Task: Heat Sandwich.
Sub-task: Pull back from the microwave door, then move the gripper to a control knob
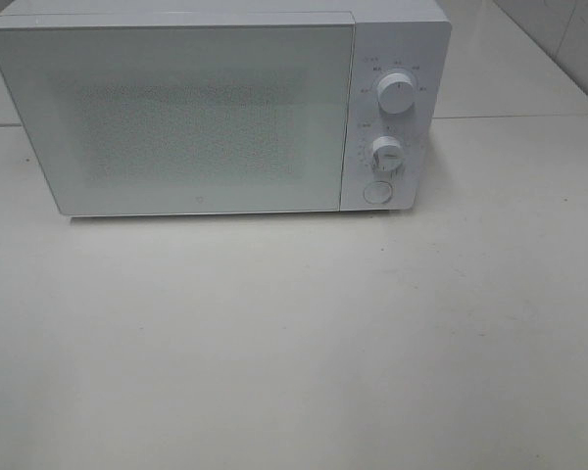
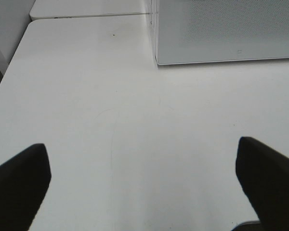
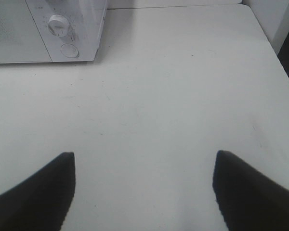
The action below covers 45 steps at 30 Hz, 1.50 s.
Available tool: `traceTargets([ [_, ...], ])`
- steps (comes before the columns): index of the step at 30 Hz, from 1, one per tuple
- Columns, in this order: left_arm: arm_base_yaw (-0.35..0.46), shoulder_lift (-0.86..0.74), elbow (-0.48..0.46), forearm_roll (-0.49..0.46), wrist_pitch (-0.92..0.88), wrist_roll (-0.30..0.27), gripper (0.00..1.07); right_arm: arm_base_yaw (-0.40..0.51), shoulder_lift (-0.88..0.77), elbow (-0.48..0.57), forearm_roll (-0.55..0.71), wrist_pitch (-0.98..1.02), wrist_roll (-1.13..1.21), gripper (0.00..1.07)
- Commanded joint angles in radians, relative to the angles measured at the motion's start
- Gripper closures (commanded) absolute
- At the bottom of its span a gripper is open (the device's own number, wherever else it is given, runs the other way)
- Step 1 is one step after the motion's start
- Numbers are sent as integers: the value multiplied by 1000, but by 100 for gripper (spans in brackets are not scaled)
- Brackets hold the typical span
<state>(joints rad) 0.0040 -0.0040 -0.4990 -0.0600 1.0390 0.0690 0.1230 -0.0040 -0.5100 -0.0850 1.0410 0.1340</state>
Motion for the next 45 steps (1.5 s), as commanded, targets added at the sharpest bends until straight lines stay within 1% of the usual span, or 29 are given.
traceTargets([
  [1, 3, -28, 3, -9, 0, -5, 5, -6, -16, 1, -4, -3, 1, 31],
  [8, 3, -28, 3, -9, 0, -5, 5, -6, -16, 0, -5, -6, 2, 31],
  [12, 3, -28, 3, -9, 0, -5, 5, -6, -13, -27, -4, -24, 2, 30],
  [16, 3, -28, 3, -9, 0, -5, 5, -6, 26, -51, -4, -41, 2, 31],
  [27, 3, -28, 3, -9, 0, -5, 5, -6, 230, -54, -2, -185, 6, 31],
  [29, 3, -28, 3, -9, 0, -5, 5, -6, 281, -54, -2, -241, 6, 31],
  [32, 3, -28, 3, -9, 0, -5, 5, -6, 314, -54, -3, -282, 6, 31],
  [34, 3, -28, 3, -9, 0, -5, 5, -6, 375, -54, -3, -335, 4, 31],
  [37, 3, -28, 3, -9, 0, -5, 5, -6, 412, -54, -4, -372, 4, 31],
  [39, 3, -28, 3, -9, 0, -5, 5, -6, 470, -54, -4, -445, 4, 29],
  [41, 3, -28, 3, -9, 0, -5, 5, -6, 491, -54, -4, -467, 4, 27],
  [42, 3, -28, 3, -9, 0, -5, 5, -6, 535, -54, -4, -505, 4, 25],
  [45, 3, -28, 3, -9, 0, -5, 5, -6, 572, -54, -4, -537, 4, 23],
])
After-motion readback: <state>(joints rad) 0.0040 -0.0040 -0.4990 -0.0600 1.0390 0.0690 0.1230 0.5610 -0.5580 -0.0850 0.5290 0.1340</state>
